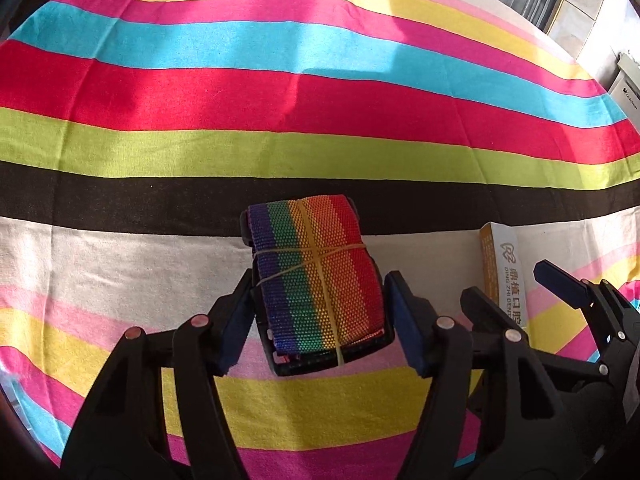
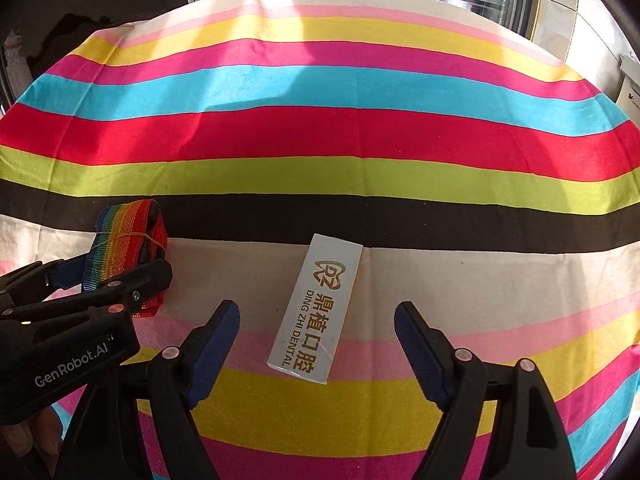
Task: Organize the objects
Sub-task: 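Grasp white DENTAL box with right tool while left tool grasps rainbow strap bundle, then carry DENTAL box with right tool while left tool carries strap bundle to bin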
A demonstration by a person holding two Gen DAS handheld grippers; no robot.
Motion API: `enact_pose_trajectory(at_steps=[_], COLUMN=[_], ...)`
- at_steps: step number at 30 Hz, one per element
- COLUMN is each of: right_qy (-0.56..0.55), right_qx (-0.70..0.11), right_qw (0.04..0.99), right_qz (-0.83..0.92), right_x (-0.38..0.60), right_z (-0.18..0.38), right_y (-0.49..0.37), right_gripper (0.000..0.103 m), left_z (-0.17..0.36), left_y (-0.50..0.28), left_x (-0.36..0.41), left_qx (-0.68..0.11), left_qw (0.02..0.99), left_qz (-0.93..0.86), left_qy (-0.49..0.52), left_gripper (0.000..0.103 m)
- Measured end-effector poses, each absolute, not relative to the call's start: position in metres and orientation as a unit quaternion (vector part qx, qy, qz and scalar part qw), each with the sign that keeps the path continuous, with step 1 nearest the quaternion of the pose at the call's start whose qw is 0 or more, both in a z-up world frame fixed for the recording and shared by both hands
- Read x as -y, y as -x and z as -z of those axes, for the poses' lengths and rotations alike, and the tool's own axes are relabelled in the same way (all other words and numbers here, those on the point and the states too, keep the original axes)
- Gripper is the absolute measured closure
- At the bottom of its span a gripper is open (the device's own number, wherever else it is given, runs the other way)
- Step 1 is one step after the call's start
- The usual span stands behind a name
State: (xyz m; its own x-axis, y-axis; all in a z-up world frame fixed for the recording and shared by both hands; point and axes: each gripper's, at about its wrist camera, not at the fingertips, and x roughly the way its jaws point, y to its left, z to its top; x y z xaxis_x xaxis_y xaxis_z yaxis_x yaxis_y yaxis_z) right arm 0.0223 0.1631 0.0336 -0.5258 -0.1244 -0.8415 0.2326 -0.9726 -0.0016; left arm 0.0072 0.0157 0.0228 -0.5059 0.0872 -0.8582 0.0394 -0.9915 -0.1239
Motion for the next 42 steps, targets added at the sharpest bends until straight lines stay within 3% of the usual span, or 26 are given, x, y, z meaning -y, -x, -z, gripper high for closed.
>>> enact_pose_trajectory(at_steps=[5, 9, 10, 42], right_qy=[-0.474, -0.467, -0.466, -0.451], right_qx=[-0.062, -0.062, -0.063, -0.023], right_qw=[0.107, 0.113, 0.116, 0.053], right_qz=[0.872, 0.875, 0.875, 0.890], right_x=[-0.158, -0.163, -0.166, -0.279], right_z=[-0.026, -0.028, -0.029, -0.059], right_y=[-0.018, -0.022, -0.024, -0.118], right_gripper=[0.034, 0.068, 0.071, 0.071], left_z=[-0.025, -0.027, -0.027, -0.052], left_y=[-0.017, -0.028, -0.029, -0.100], left_x=[-0.015, -0.016, -0.017, -0.137], left_qx=[0.070, 0.066, 0.066, 0.010], left_qw=[0.012, 0.016, 0.017, 0.127], left_qz=[-0.866, -0.867, -0.867, -0.871], left_qy=[0.495, 0.494, 0.494, 0.474], left_gripper=[0.036, 0.036, 0.036, 0.036])
